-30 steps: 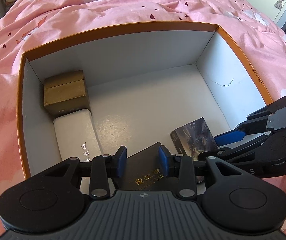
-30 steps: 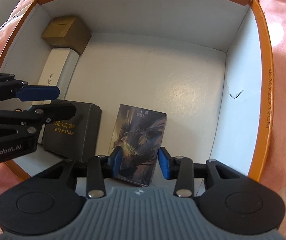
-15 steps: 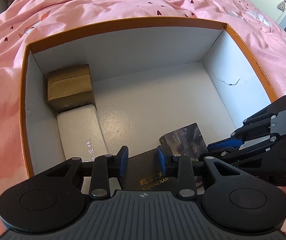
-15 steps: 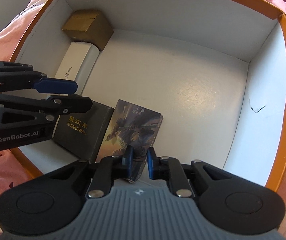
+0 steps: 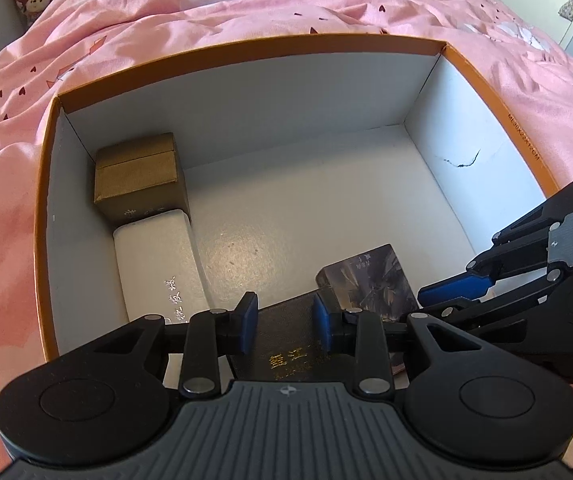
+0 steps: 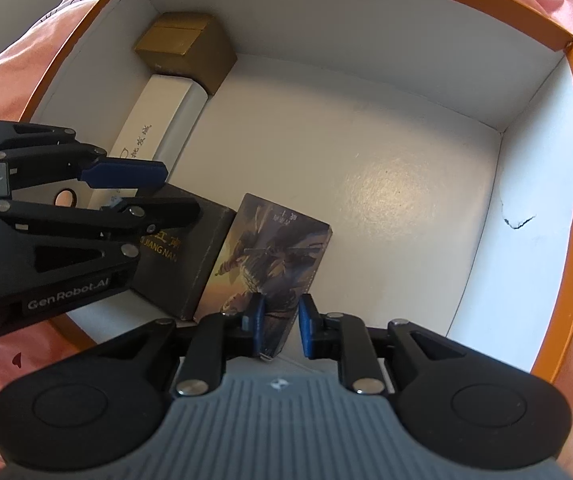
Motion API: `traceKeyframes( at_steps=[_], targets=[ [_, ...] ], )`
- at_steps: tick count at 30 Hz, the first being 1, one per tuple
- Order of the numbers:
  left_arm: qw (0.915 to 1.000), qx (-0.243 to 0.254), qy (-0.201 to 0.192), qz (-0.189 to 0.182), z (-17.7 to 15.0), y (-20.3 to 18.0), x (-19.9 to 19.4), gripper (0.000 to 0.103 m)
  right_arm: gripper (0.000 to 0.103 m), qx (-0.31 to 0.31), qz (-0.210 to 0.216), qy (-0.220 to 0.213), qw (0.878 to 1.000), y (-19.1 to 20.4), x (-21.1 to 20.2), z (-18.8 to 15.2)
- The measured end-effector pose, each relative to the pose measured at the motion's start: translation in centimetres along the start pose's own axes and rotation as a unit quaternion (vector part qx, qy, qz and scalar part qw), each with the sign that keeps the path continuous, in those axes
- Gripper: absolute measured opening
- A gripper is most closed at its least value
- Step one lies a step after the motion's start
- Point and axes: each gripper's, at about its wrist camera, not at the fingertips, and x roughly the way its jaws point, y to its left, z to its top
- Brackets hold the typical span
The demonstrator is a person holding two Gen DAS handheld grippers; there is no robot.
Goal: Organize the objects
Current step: 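Lower and release the black box with the left tool while the right tool sets the photo card down, then withdraw both tools from the box toward the items beside it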
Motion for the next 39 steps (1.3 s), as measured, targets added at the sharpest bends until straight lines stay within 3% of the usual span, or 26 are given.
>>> traceKeyframes(
  at_steps=[4,8,13,21,25,27,29,39],
  targets=[
    [0.9992,-0.009,-0.038,0.011,-0.5,-0.6,-2.1,0.036,0.023,0.007,-0.013,-0.032,0.999,0.6,-1.8,-1.1],
    [0.9963,-0.01,-0.084,0.016,-1.0,-1.2,-4.8,0.036,0.034,0.004,-0.034,-0.084,0.996,0.7,-5.2,-3.0],
    [0.9915,-0.012,-0.13,0.006,-2.0,-1.6,-8.1,0.045,0.04,-0.011,-0.054,-0.163,0.985,2.1,-8.9,-5.6],
    [0.9884,0.017,-0.151,-0.008,-5.4,-2.3,-11.0,0.051,0.055,-0.026,-0.063,-0.255,0.964,5.4,-12.0,-9.5],
    [0.9874,0.007,-0.157,-0.019,-7.4,-2.1,-11.9,0.054,0.058,-0.031,-0.062,-0.264,0.962,6.9,-11.8,-11.1],
    [0.9872,0.006,-0.158,-0.022,-8.4,-2.0,-12.2,0.054,0.068,-0.032,-0.066,-0.26,0.963,7.4,-11.4,-12.0],
    [0.9876,0.005,-0.155,-0.028,-9.3,-1.9,-12.2,0.057,0.071,-0.033,-0.069,-0.255,0.964,7.9,-11.1,-13.0],
    [0.9924,0.039,-0.072,-0.092,-12.3,-2.1,-12.0,0.058,0.071,-0.043,-0.059,-0.208,0.975,9.5,-10.1,-16.3]
  ],
)
